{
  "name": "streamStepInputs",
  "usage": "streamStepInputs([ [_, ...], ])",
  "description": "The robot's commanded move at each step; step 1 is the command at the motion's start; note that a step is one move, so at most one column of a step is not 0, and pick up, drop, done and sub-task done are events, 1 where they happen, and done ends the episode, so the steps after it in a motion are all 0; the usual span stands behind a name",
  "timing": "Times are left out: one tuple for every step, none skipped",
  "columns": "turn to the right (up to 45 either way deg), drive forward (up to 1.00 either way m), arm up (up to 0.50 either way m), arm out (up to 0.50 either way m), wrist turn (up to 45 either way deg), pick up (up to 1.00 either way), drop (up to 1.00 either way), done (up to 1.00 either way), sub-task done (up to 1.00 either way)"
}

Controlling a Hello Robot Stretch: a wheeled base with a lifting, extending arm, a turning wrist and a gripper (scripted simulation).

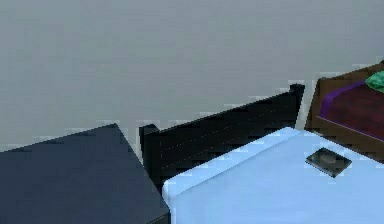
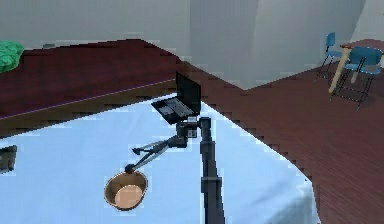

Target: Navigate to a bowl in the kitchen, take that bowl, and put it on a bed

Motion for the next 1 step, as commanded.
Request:
streamStepInputs([
  [0.0,0.0,0.1,0.0,0.0,0.0,0.0,0.0,0.0],
])
